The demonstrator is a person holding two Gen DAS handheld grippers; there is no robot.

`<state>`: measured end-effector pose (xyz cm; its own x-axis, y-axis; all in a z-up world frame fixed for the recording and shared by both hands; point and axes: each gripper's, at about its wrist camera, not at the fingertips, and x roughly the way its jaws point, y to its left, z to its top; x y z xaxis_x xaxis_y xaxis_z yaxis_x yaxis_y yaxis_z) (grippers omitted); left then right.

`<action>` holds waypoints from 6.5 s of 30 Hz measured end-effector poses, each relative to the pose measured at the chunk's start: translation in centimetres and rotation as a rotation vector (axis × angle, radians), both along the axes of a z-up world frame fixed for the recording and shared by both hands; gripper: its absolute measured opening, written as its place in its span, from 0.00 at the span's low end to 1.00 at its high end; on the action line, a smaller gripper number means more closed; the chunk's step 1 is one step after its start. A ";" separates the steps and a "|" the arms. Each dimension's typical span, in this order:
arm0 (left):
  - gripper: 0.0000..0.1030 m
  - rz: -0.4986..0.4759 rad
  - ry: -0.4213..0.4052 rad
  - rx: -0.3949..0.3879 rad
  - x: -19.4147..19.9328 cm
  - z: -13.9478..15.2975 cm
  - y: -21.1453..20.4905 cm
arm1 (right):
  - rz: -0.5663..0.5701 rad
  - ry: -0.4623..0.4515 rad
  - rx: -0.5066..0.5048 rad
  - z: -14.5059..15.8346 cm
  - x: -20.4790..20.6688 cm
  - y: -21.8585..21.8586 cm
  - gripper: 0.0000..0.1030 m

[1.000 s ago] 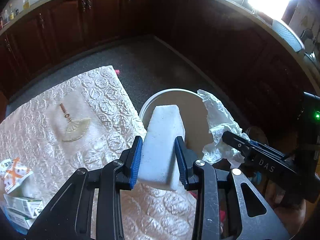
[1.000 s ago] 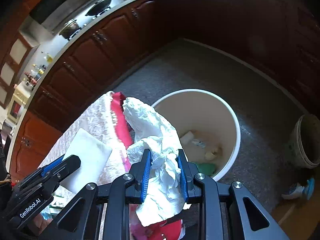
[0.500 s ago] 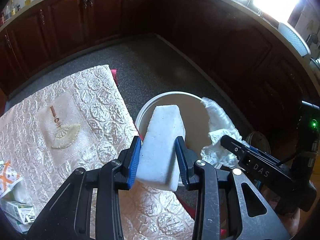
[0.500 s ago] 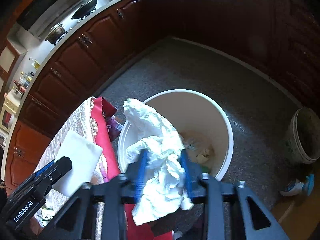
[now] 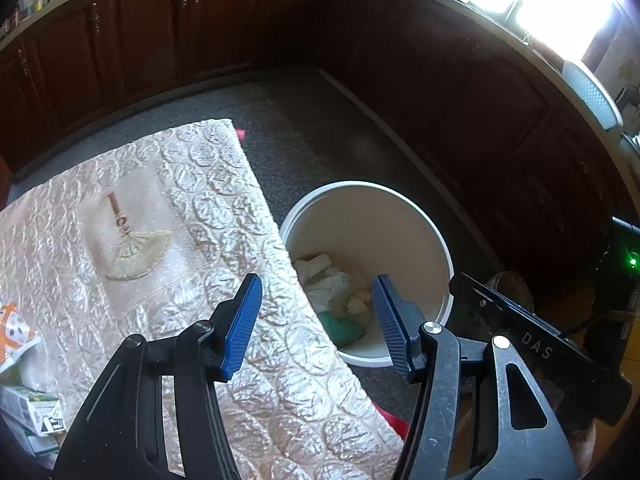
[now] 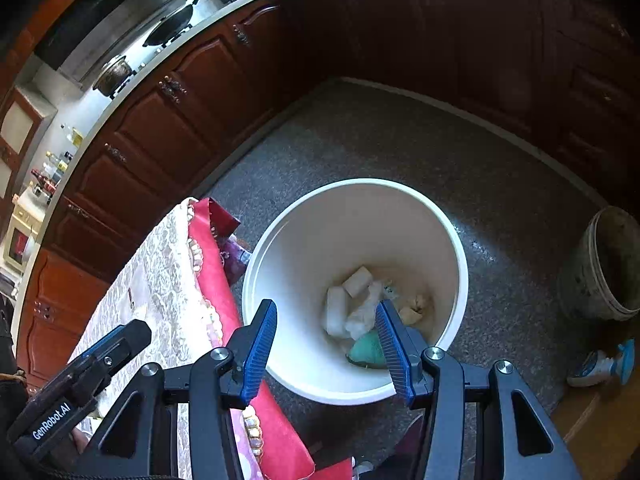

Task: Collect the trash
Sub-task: 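Return both open tools over the table toward the snack bags, then grasp the blue snack bag with the left tool while the right tool grasps the orange-white snack bag, then carry both snack bags over the white bucket and open both tools to drop them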

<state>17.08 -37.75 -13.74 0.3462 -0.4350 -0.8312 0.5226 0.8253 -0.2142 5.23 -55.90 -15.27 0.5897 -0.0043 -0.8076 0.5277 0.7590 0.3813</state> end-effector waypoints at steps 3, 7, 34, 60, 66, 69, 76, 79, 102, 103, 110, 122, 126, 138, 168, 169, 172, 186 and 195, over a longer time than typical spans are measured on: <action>0.54 0.011 -0.017 0.003 -0.2 0.5 0.7 | 0.015 0.000 -0.020 0.3 0.2 0.7 0.48; 0.54 0.022 -0.043 0.005 -0.6 1.1 1.6 | 0.034 -0.010 -0.045 1.0 0.2 1.8 0.48; 0.55 0.177 -0.156 -0.002 -5.0 5.3 14.9 | 0.263 -0.092 -0.116 6.1 0.8 14.0 0.55; 0.56 0.448 -0.003 0.207 -9.1 -0.3 38.5 | 0.563 -0.051 -0.116 4.6 3.0 25.9 0.60; 0.56 0.544 0.080 0.338 -8.2 -3.6 42.3 | 0.572 -0.036 -0.092 4.0 4.1 26.8 0.60; 0.56 0.576 0.083 0.364 -7.0 -4.6 43.1 | 0.591 -0.030 -0.104 3.8 4.5 27.6 0.60; 0.56 0.640 0.076 0.322 -2.0 -5.4 45.6 | 0.636 -0.004 -0.131 3.4 6.1 29.3 0.60; 0.56 0.665 0.083 0.210 -0.9 -4.0 46.9 | 0.680 -0.021 -0.131 3.9 7.2 30.5 0.60; 0.75 0.473 0.180 0.014 -0.9 -4.0 45.3 | 1.003 0.182 0.006 -1.6 21.1 39.2 0.82; 0.75 0.473 0.174 0.027 -0.7 -4.3 45.0 | 1.000 0.181 0.021 -1.7 21.2 39.1 0.82; 0.75 0.482 0.131 0.069 1.2 -4.9 42.9 | 0.985 0.177 0.119 -1.7 21.4 39.4 0.82; 0.49 0.513 0.149 0.082 2.7 -6.7 42.7 | 0.944 0.163 0.062 -3.3 20.6 40.5 0.62; 0.47 0.525 0.100 0.079 1.2 -5.1 42.8 | 0.910 0.081 0.044 -1.1 19.1 39.2 0.61; 0.47 0.459 -0.061 0.069 -1.1 1.9 37.8 | 0.781 -0.058 -0.008 4.6 12.7 32.3 0.62; 0.47 0.065 -0.093 0.096 -3.5 2.0 10.3 | 0.296 0.015 -0.086 3.6 1.9 10.2 0.62; 0.47 0.055 -0.090 0.094 -3.5 1.8 9.5 | 0.281 0.021 -0.089 3.5 1.8 9.6 0.62; 0.47 0.037 -0.072 0.093 -3.0 1.4 7.5 | 0.233 0.044 -0.090 2.9 1.6 7.7 0.62; 0.49 -0.028 -0.014 0.076 -0.9 -0.9 0.2 | 0.087 0.124 -0.053 -0.6 0.8 1.7 0.62; 0.63 -0.044 0.032 0.018 -0.6 -2.0 -1.7 | 0.047 0.135 -0.041 -1.5 1.6 0.5 0.69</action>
